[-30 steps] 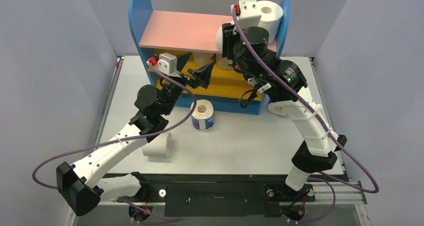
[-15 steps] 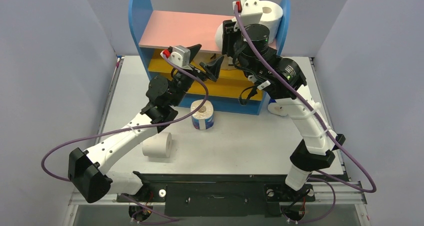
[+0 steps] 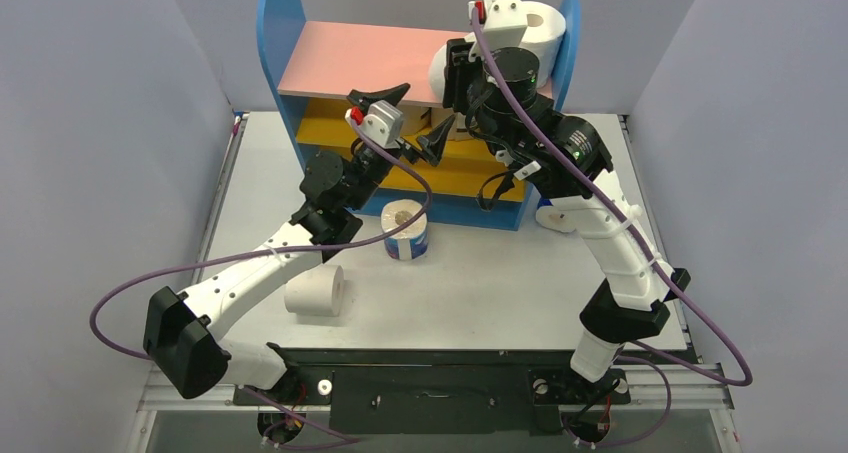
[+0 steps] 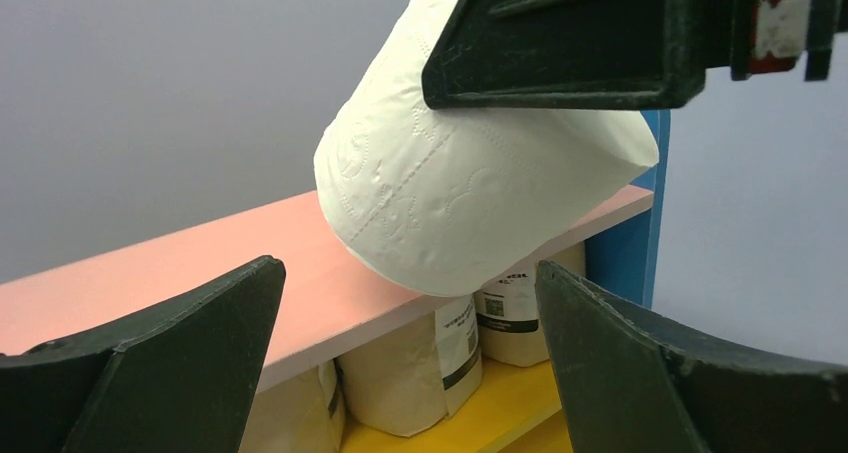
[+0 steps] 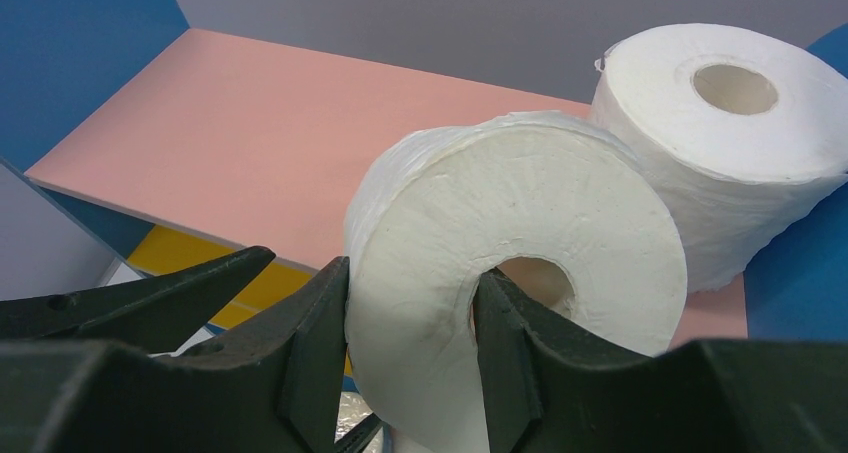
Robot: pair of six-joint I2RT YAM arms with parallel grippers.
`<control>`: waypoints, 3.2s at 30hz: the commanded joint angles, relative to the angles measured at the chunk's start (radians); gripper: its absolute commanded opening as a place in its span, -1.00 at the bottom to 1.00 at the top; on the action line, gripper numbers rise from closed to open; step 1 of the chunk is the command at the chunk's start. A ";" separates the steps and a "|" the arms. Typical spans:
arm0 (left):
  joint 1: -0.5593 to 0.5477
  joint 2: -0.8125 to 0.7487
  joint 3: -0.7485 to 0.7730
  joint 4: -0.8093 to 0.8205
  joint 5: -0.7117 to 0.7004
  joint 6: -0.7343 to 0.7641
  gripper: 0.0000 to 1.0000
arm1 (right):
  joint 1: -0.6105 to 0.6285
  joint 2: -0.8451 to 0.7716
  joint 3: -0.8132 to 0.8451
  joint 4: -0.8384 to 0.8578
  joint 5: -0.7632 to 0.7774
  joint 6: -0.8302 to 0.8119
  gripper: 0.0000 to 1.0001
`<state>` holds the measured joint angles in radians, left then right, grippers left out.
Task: Place and organize the paper towels onto the shelf
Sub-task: Place the paper towel on the shelf.
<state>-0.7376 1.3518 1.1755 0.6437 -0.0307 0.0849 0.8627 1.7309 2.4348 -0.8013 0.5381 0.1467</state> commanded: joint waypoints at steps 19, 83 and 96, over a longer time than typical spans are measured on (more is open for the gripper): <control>-0.111 0.111 -0.055 0.352 0.067 0.484 0.93 | -0.019 -0.014 0.006 0.061 0.007 0.063 -0.23; -0.137 0.268 0.124 0.472 -0.088 0.524 0.93 | -0.038 -0.090 -0.021 0.024 -0.050 0.111 0.21; -0.127 0.280 0.140 0.454 -0.086 0.519 0.93 | -0.037 -0.142 -0.038 0.035 -0.060 0.118 0.24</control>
<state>-0.8738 1.6215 1.2579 1.0920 -0.1120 0.6147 0.8242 1.6417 2.4039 -0.7826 0.4873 0.2527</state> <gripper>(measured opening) 0.965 0.620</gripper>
